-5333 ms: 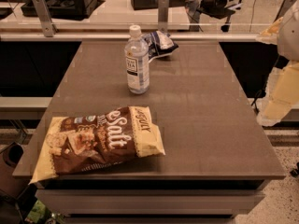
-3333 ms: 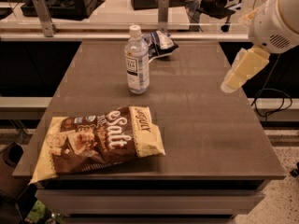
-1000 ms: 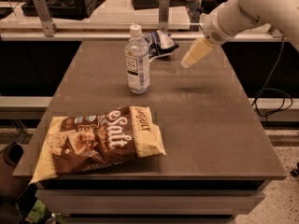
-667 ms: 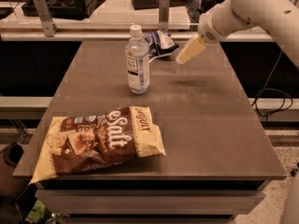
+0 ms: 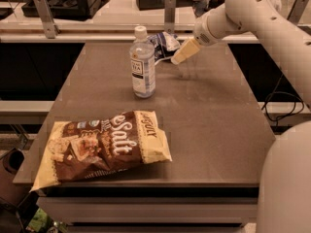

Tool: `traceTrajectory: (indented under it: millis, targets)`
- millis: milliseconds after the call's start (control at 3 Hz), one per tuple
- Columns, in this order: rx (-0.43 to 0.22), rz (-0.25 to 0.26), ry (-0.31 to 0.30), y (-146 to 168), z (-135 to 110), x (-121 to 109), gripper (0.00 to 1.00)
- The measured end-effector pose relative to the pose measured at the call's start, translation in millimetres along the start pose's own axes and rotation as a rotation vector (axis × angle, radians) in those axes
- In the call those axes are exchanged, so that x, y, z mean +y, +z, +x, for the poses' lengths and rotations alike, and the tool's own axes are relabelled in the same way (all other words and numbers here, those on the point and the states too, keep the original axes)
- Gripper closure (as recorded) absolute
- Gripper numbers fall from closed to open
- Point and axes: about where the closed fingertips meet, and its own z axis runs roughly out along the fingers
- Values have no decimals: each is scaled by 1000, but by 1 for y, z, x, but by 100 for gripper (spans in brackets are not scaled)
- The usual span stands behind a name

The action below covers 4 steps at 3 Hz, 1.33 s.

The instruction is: Pick blue chip bag

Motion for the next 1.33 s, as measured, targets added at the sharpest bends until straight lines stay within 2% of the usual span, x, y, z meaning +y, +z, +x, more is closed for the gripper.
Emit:
traceTrajectory:
  millis: [667, 1333]
  targets:
    - [-32, -61, 43, 39, 2, 6, 0]
    - [-77, -87, 63, 56, -6, 5, 0]
